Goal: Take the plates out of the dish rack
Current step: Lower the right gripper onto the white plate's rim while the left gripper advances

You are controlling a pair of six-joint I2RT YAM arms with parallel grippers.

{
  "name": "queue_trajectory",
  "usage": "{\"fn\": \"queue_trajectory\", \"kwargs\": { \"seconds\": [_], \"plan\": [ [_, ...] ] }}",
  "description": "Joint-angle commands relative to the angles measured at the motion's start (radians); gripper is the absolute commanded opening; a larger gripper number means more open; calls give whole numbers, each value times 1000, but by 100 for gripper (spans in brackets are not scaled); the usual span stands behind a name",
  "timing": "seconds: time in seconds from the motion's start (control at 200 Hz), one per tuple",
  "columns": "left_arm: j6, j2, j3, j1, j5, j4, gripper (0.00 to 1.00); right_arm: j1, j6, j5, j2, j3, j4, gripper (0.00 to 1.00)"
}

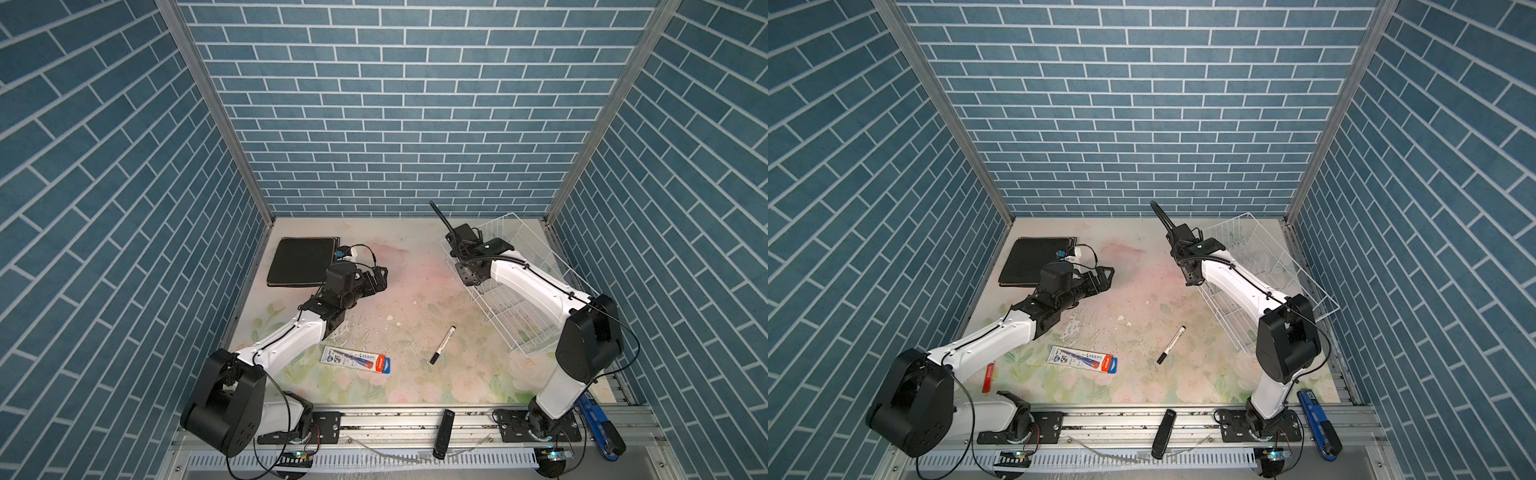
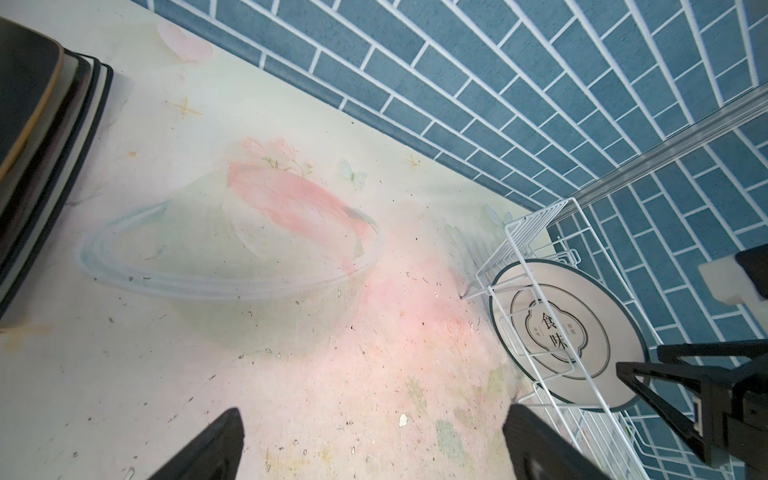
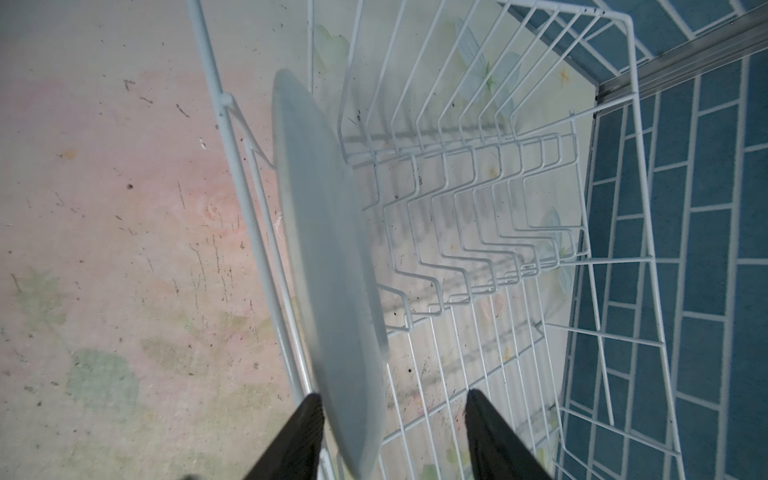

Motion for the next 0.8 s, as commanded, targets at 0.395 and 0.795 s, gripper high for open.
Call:
{"fn": "queue_trajectory", "kwargs": {
  "seconds": [0.395,0.795],
  "plan": [
    [-4,-12,-12,-5,1,4,100,10,-42,55,95,79,-14,43],
    [7,-2,-5,-6,-6,-7,100,15,-40,84,119,74,-11,35]
  ]
}}
